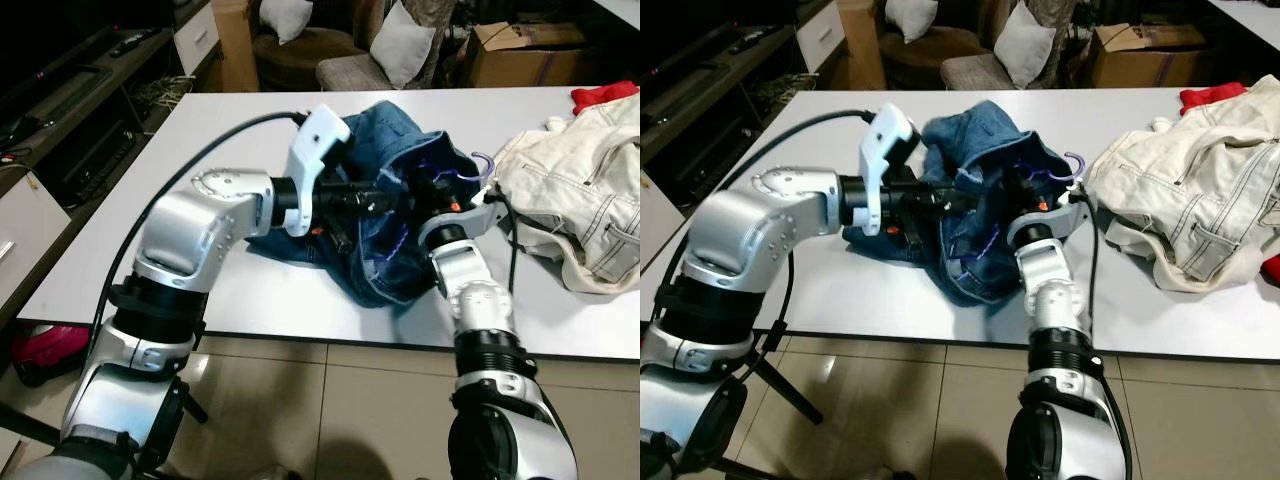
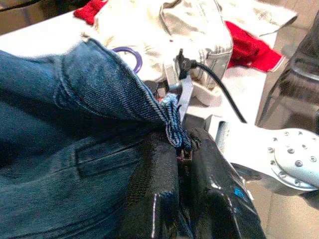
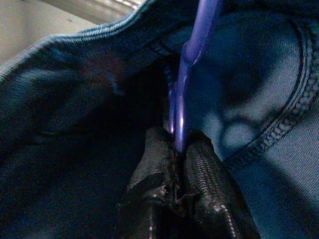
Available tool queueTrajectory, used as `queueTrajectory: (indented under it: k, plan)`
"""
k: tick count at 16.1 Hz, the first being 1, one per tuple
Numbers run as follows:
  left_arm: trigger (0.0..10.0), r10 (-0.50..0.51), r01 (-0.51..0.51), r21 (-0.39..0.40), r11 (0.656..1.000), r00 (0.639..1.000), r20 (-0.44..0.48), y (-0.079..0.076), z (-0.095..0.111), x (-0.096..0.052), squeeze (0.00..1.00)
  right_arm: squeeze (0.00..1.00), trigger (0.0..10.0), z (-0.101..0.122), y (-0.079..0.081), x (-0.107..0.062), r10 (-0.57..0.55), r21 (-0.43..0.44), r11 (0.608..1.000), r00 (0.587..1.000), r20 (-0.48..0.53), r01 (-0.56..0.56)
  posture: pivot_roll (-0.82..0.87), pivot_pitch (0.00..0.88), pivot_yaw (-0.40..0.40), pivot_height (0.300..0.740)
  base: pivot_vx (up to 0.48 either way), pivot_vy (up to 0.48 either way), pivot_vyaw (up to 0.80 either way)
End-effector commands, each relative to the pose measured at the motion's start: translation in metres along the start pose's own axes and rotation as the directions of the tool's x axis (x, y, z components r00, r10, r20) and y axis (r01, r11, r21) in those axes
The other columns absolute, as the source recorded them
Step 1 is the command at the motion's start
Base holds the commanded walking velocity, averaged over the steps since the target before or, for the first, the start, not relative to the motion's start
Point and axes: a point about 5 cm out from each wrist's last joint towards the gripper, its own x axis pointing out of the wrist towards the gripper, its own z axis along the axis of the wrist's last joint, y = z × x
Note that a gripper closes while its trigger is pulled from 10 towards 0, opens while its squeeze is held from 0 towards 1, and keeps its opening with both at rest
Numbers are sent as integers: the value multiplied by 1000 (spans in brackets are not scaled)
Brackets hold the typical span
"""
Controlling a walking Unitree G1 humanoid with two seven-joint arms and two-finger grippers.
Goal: Hang hanger
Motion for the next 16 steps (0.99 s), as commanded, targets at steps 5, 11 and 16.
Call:
queueTrajectory:
  k: [5,11,16]
  plan:
    - [0,382,-370,167,914,923,-45,38,-5,-7,0,0,10000,-21,19,-10,-16,-259,966,985,-172,-29,-133,0,124,740,0,0,0]
    - [0,442,-436,136,890,897,-13,44,-6,6,0,0,10000,-25,6,-38,-182,-228,964,963,-201,135,-167,0,142,740,0,0,0]
    - [0,506,-498,158,853,862,-12,53,-8,3,0,0,10000,-28,16,-62,-166,-195,975,942,-293,111,-164,0,136,740,0,0,0]
